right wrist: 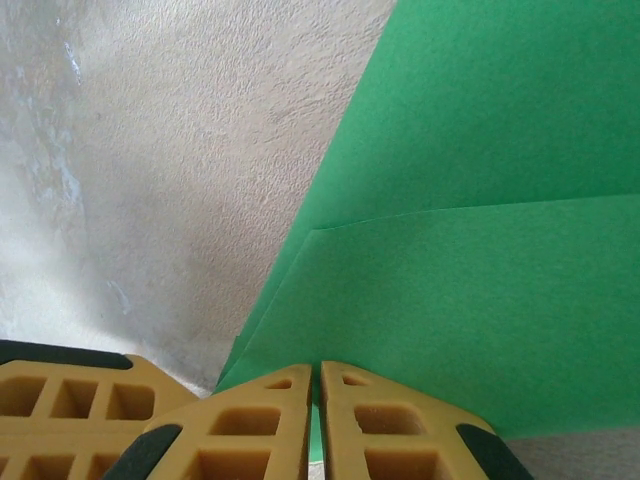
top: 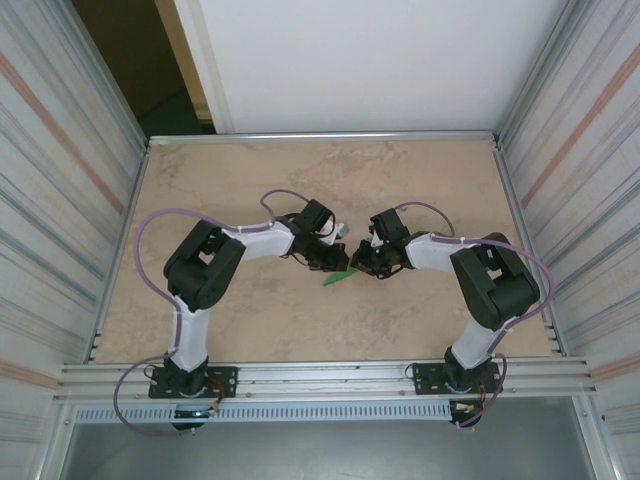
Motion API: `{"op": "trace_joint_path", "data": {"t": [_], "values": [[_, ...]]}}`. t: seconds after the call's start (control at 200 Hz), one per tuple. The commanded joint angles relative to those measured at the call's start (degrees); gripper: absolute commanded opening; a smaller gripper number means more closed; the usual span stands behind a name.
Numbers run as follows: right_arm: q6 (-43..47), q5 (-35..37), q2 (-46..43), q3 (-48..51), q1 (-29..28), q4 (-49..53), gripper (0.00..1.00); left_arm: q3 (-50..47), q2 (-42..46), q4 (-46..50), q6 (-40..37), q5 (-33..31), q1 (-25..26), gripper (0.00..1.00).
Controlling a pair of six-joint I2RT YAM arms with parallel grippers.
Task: Fold a paper plane with a square sheet of paper (pick it up from the middle)
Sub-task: Fold the wing for the fifth time at the center of the table.
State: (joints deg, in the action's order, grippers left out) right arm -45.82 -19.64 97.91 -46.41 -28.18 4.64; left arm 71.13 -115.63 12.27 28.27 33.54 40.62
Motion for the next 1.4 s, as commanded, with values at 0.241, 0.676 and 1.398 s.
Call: {"op": "trace_joint_path", "data": {"t": [0.241,0.676,1.398], "values": [[1.4,2.8,4.1,0.5,0.2,5.2,0.1,-0.7,-1.0,4.4,-3.0,-0.1,0.3,0.04],[1.9,4.0,6.3,-0.8,0.6,8.5,0.1,-6.3,2.0,5.3,-4.2,-1.2,-0.7,0.04],[2.9,3.6,7.4,-1.1,0.6,10.1,0.09,-19.0,11.8,11.5,-8.7,-5.3,-1.9,0.04]]}}
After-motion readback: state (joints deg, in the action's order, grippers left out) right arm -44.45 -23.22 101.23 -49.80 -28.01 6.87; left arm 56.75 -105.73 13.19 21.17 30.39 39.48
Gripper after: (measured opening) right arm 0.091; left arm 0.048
